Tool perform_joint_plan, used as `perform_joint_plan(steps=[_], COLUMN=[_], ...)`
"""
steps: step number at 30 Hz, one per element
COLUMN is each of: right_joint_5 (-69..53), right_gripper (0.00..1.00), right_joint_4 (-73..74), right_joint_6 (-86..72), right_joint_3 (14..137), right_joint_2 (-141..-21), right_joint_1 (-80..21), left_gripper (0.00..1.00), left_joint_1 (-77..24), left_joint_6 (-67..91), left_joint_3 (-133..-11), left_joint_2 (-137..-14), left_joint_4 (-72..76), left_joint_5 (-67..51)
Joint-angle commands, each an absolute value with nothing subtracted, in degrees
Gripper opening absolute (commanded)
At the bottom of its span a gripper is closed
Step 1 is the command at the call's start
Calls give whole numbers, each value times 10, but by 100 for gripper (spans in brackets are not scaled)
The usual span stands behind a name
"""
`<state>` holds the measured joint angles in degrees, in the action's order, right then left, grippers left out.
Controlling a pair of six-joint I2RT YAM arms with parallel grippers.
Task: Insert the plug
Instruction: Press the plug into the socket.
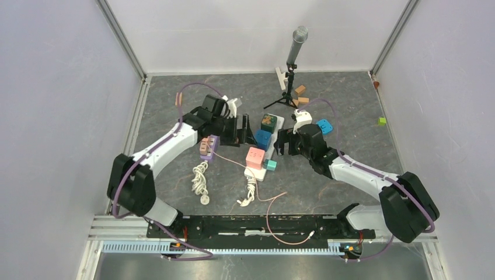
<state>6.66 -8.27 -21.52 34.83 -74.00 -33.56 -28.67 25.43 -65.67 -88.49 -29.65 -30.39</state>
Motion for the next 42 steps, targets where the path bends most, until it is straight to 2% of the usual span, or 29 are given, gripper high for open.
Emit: perform_joint_plan(steps=[1,11,17,22,27,32,37,42], right_joint_5=[28,-71,-112,-142,-174,-169,-165,-227], right_gripper=[98,98,86,81,80,83,87,89], right_joint_4=[-50,-62,-89,-102,-74,-40,25,40], right_joint_6=[-208,-306,-321,-305,-268,-230,-207,-235], right_joint_3=[360,362,420,472,515,512,504,464], right_joint_2=[-722,-776,-865,-929,-973,-952,-898,-841], right_joint_1=[-319,-270,-267,-267,-267,-266,-260,-238], left_gripper=[100,100,100,100,100,99,82,77], left_joint_1=[-278,-248,-194,-191,-191,-191,-196,-218], left_joint_6=[256,294,390,413,409,411,415,390], left_joint_3=[-627,-526,-456,-430,-422,-412,-407,-436], left_joint_2=[-811,-678,-670,-647,-622,-635,-689,-743], left_joint_4=[-234,-142,-42,-10,-28,-65,-78,-111], left_joint_5=[-256,-163,-292,-293,-280,-281,-321,-313])
